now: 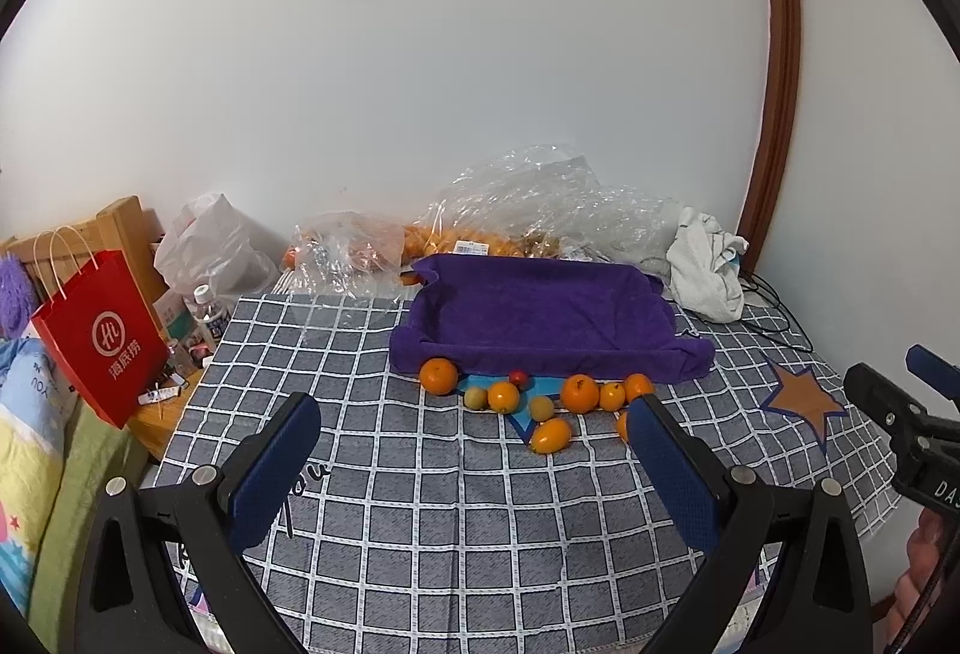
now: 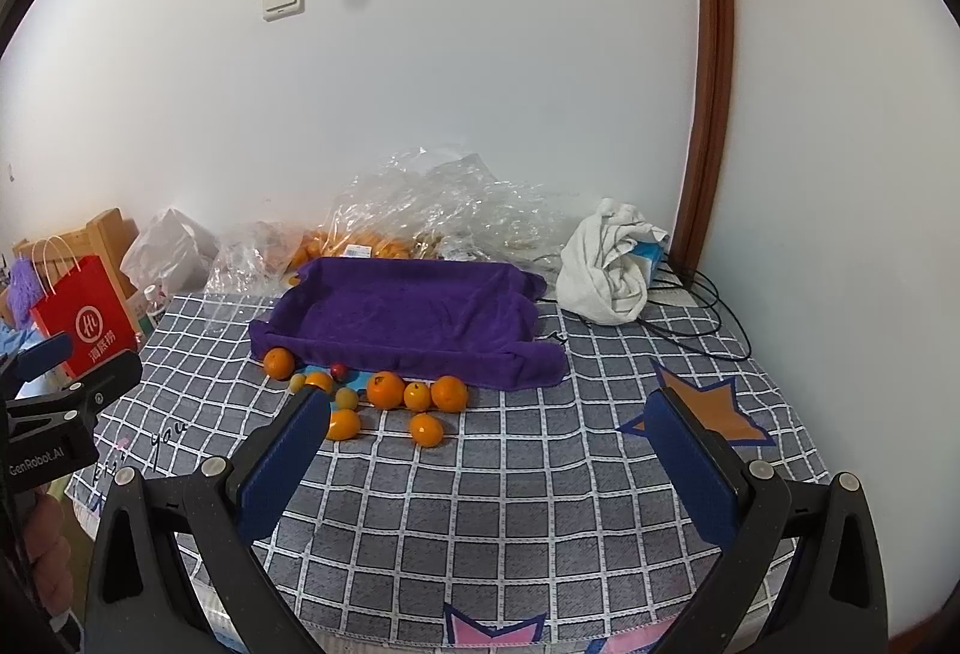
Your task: Organize fruits
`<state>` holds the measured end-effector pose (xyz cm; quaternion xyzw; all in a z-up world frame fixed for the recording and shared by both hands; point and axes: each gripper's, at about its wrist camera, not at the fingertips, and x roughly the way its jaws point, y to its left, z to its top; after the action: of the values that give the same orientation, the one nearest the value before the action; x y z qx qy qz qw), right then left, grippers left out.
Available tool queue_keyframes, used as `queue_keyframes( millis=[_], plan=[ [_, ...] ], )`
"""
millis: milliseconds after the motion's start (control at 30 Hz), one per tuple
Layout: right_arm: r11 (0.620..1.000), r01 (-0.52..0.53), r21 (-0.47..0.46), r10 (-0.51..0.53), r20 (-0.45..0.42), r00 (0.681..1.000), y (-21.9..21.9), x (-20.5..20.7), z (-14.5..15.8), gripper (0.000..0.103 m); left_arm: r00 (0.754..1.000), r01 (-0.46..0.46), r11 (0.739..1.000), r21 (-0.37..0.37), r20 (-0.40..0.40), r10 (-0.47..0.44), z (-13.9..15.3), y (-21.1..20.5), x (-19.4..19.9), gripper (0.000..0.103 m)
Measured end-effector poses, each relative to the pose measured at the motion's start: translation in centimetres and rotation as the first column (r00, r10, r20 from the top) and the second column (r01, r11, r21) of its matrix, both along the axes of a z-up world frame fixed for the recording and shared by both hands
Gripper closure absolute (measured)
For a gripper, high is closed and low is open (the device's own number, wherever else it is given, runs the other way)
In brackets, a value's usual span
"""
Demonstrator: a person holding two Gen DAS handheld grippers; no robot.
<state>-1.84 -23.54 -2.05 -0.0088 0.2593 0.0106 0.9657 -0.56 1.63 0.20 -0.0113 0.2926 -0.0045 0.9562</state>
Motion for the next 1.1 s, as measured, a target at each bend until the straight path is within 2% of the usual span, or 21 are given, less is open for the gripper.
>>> queue_keyframes(
  millis=[233, 467, 567, 800, 1033, 1100],
  plan=[
    [1.0, -0.019, 0.016, 0.019, 0.005, 1.0, 0.4, 0.2, -0.4, 0.0, 1.0, -0.006, 1.0, -0.014, 0.007, 0.006, 0.0, 0.5, 0.0, 0.0],
    [0.999, 0.039, 0.003, -0.039, 0.012, 0.999, -0.4, 0.9, -1.3, 0.0, 1.0, 0.006, 1.0, -0.029, 0.007, -0.006, -0.4, 0.4, 0.4, 0.0],
    [0.998, 0.054, -0.015, -0.055, -0.014, 0.998, -0.5, 1.8, -1.9, 0.0, 1.0, 0.004, 0.999, -0.04, -0.001, -0.004, -0.8, 0.6, 0.9, 0.0],
    [0.999, 0.033, -0.041, -0.034, -0.023, 0.999, -0.4, 3.7, -3.7, 0.0, 1.0, 0.002, 0.998, -0.069, -0.03, -0.004, -2.5, 1.3, 3.0, 0.0],
    [0.999, 0.049, -0.02, -0.05, -0.053, 0.997, -1.1, 6.5, -6.2, 0.0, 0.998, -0.012, 0.996, -0.09, -0.062, 0.007, -4.9, 2.5, 5.5, 0.001],
    [1.0, 0.029, -0.008, -0.03, -0.088, 0.996, -1.2, 7.8, -7.2, 0.0, 0.997, -0.007, 0.994, -0.105, -0.071, -0.001, -5.8, 3.1, 6.1, 0.003]
  ],
)
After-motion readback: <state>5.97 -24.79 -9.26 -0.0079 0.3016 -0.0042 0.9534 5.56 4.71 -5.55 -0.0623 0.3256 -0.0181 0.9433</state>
